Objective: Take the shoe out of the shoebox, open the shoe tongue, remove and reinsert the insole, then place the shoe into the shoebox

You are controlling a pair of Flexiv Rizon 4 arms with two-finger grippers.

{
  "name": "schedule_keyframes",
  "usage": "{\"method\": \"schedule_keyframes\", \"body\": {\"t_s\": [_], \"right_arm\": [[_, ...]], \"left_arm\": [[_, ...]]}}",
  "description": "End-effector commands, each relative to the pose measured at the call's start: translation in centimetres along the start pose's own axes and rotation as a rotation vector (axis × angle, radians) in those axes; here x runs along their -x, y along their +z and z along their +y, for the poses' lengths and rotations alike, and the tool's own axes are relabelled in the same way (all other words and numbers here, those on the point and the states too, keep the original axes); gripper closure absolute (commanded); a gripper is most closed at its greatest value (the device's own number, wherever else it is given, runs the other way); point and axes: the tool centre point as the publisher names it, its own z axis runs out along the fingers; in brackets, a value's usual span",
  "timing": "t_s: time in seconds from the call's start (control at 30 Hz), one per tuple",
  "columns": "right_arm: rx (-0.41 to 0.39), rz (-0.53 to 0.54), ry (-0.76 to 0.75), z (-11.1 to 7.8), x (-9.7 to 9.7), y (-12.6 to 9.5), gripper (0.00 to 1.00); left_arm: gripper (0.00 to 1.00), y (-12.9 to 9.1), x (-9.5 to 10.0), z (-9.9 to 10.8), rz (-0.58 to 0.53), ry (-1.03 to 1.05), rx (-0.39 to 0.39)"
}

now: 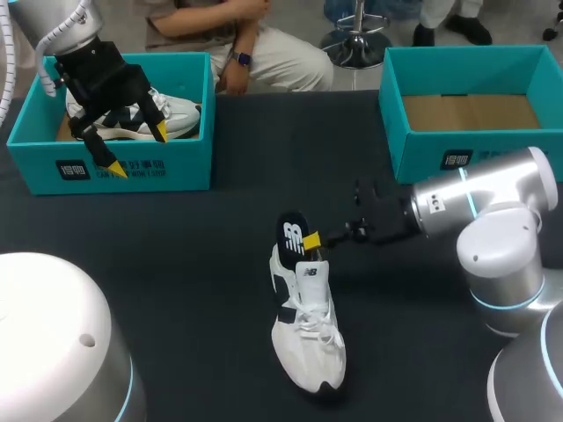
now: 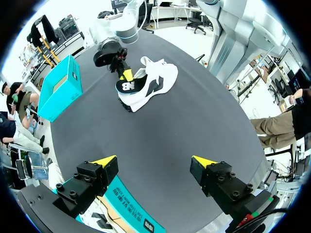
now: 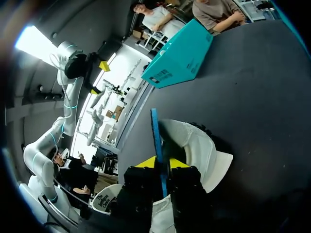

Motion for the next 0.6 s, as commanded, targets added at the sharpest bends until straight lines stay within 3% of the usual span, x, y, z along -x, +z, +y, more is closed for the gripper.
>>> {"method": "schedule_keyframes", "body": {"t_s": [0.03, 0.6], "right_arm": [[-0.002, -0.004, 0.002, 0.0, 0.0, 0.2, 1.0], [0.006, 0.018, 0.065, -3.7, -0.7, 1.6, 1.0]], "left_arm": [[0.0, 0.0, 0.1, 0.0, 0.003, 0.0, 0.002], [0.0, 0.0, 0.1, 0.0, 0.003, 0.0, 0.002]]}}
